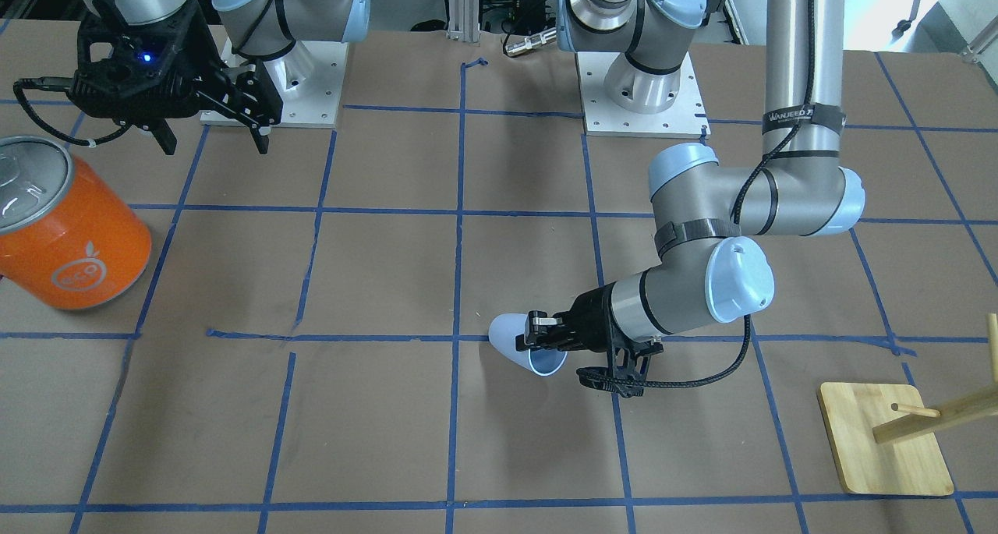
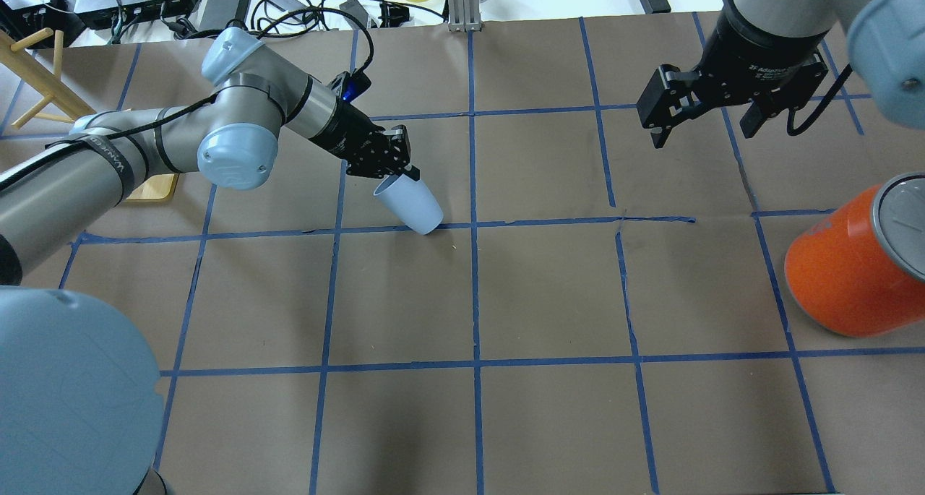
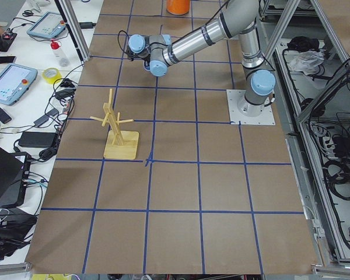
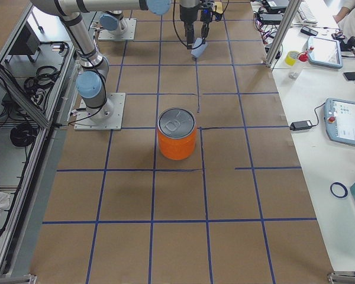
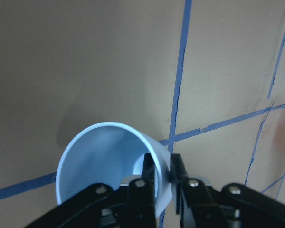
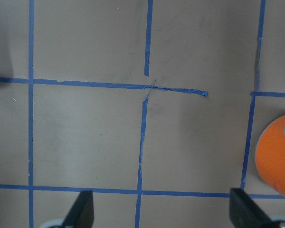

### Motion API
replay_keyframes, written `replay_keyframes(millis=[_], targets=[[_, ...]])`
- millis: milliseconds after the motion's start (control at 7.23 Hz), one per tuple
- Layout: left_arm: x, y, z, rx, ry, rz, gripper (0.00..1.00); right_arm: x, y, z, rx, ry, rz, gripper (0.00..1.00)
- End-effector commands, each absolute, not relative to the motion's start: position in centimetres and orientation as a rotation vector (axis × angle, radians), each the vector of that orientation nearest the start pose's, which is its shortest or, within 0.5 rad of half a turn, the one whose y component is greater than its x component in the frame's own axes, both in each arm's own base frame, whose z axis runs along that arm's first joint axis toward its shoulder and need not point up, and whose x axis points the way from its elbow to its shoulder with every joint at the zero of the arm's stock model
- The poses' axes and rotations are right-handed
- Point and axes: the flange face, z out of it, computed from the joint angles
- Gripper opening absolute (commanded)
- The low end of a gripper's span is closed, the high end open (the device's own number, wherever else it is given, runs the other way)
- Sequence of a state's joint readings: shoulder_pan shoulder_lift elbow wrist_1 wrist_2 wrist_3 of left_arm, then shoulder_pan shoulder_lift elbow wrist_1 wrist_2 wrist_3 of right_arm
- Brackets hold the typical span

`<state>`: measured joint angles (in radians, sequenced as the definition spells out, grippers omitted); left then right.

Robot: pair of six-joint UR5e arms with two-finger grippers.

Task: Flip cup
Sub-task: 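Lift and rotate the cup upright with the left gripper, moving it farther away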

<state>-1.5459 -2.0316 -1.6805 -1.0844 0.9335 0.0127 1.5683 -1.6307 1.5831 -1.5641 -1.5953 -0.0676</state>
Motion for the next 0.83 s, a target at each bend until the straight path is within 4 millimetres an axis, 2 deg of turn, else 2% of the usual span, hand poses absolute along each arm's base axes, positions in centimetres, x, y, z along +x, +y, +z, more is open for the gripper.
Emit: replay_keyframes(millis=[0, 138, 277, 553, 692], targets=[[-17.0, -63.3, 31.2, 0.045, -2.529, 0.060, 0.00, 12.9, -47.1, 51.0, -0.101, 3.165, -0.067, 1.00], [-16.3, -64.3, 34.3, 0.023, -2.624, 0.153, 0.00, 12.9, -47.1, 51.0, -0.101, 3.165, -0.067, 1.00], [-15.0, -64.9, 35.7, 0.002, -2.782, 0.236, 0.00, 12.9, -47.1, 51.0, -0.101, 3.165, -0.067, 1.00], [-13.5, -66.0, 35.9, -0.171, -2.967, 0.364, 0.00, 13.0, -47.1, 51.0, -0.101, 3.164, -0.069, 1.00], [-13.0, -66.6, 34.2, -0.261, -3.005, 0.346, 0.00, 13.0, -47.1, 51.0, -0.101, 3.164, -0.069, 1.00]])
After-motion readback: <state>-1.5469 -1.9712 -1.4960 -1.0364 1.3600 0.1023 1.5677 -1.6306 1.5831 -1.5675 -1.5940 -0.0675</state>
